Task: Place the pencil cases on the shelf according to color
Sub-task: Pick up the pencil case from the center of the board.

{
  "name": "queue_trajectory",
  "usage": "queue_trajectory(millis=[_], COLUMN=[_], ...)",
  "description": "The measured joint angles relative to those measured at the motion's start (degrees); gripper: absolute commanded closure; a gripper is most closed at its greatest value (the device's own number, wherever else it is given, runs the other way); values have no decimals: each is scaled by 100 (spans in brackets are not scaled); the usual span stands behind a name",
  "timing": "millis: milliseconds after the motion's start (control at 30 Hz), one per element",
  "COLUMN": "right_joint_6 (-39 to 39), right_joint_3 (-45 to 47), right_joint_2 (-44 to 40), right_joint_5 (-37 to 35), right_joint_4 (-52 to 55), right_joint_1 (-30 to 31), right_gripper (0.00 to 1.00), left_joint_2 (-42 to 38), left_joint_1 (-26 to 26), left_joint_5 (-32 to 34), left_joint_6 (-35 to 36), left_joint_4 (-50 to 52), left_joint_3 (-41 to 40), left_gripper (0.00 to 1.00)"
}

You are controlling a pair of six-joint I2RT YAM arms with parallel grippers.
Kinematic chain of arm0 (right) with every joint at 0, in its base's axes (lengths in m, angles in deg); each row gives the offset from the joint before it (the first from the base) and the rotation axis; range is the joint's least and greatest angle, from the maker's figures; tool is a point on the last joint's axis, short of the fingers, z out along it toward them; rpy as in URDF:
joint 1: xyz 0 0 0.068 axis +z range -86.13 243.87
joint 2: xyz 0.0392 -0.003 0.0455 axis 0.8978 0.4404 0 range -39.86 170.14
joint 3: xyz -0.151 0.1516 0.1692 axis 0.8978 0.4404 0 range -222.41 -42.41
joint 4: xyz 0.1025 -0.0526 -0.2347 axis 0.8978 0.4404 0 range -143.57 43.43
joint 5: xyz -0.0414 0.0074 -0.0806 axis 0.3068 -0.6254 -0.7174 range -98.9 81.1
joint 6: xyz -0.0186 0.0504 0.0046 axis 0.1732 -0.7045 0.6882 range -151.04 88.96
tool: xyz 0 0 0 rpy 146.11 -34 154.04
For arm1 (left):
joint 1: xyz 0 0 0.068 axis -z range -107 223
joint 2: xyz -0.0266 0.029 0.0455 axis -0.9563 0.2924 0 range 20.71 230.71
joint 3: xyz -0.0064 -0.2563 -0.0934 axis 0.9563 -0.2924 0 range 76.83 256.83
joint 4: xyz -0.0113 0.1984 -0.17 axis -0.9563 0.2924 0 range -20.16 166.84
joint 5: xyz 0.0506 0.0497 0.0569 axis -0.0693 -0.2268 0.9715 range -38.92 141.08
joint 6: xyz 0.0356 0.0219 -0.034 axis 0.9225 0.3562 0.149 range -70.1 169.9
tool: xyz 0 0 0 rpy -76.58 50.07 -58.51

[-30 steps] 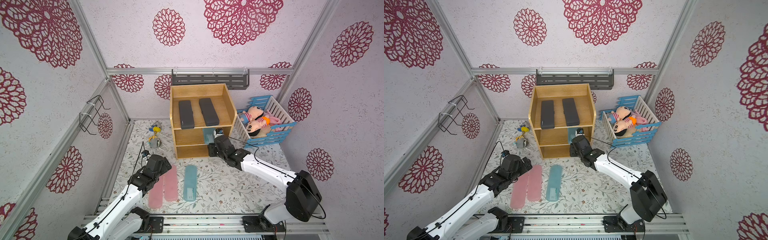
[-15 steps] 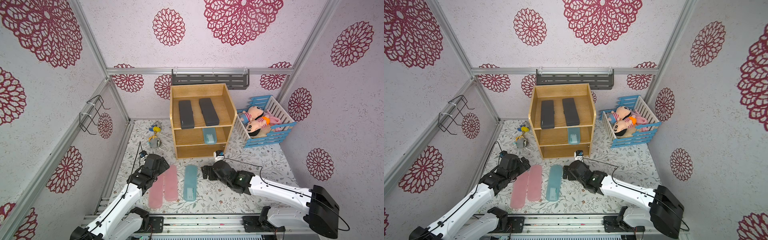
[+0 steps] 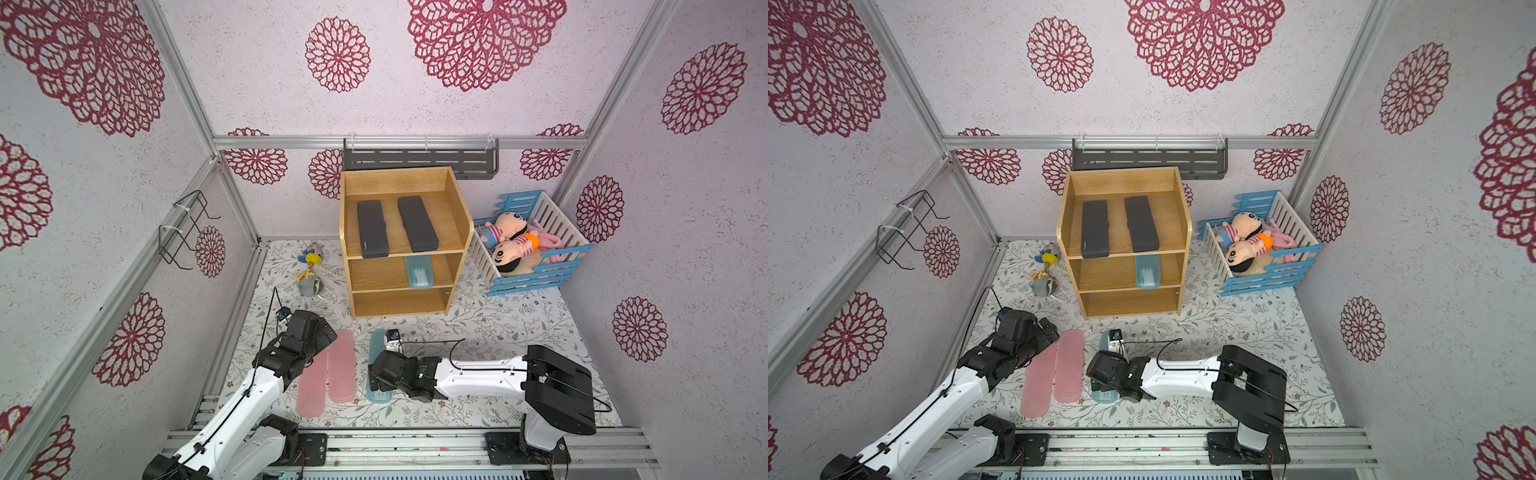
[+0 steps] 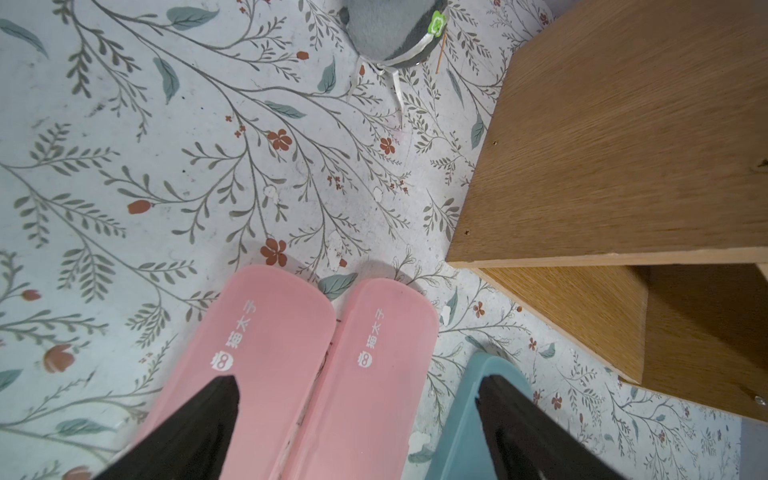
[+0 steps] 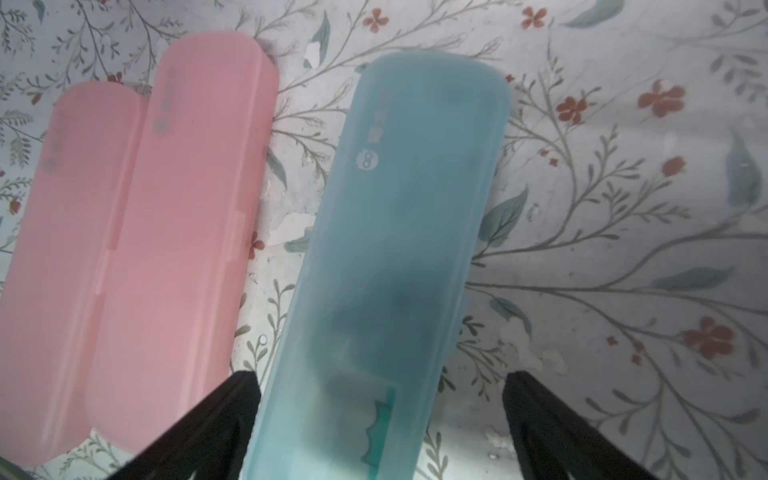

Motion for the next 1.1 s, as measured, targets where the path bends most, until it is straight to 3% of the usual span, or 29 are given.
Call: queue_trajectory(millis=[267, 500, 867, 1100], right_joint_6=[-59, -166, -114, 363], right_joint_3=[-566, -577, 977, 1252], right_joint_2=[675, 686, -743, -1438], right_joint_5=[-247, -330, -374, -133], right_joint_4=[431, 492, 516, 251], right_joint_1=[365, 439, 138, 131], right_gripper=[1, 1, 1, 1], left_joint_2=[-2, -98, -129, -162], left_joint_1=[0, 0, -2, -2], left_joint_5=[-17, -28, -151, -170], left_joint_6=[-37, -37, -42, -76], left_joint_4=[103, 153, 210, 280], left_joint_3=[0, 0, 2, 22], left_gripper=[3, 3, 3, 3])
